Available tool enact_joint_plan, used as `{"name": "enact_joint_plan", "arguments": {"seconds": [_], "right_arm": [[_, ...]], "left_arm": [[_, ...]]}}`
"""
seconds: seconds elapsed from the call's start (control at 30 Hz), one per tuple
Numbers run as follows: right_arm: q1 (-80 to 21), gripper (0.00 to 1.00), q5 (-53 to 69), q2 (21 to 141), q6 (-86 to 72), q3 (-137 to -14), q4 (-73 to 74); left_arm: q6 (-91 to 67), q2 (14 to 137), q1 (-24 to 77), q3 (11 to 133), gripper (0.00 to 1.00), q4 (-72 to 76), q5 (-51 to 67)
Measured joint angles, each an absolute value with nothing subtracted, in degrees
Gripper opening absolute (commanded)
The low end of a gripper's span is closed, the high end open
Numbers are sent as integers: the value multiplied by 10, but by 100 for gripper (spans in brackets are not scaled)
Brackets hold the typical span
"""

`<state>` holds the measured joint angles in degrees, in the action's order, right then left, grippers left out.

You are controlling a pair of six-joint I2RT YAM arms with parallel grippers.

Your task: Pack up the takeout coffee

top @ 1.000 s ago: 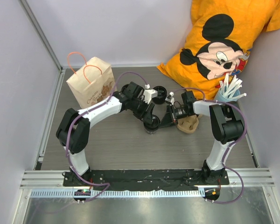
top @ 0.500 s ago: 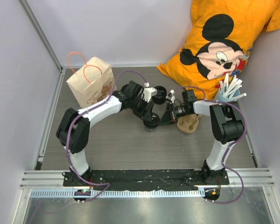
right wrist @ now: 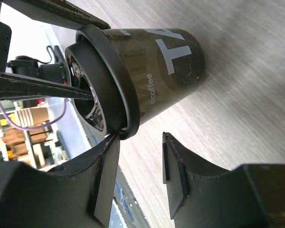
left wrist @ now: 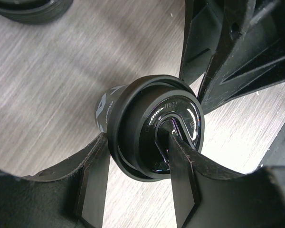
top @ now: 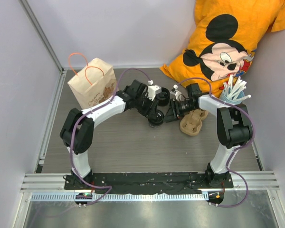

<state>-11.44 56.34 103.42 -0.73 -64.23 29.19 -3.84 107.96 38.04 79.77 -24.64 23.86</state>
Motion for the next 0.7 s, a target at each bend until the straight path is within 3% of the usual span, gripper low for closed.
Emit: {"name": "enact_joint_plan", "arguments": {"seconds": [0.27,0.7], "right_arm": [[-114,44,560,1049,4,-673,312],[-111,50,566,1055,2,-743,307]], "left_arm": [[-38,1096,368,814,0,-246,256],[-36,1120,356,838,0,-257,299]]}}
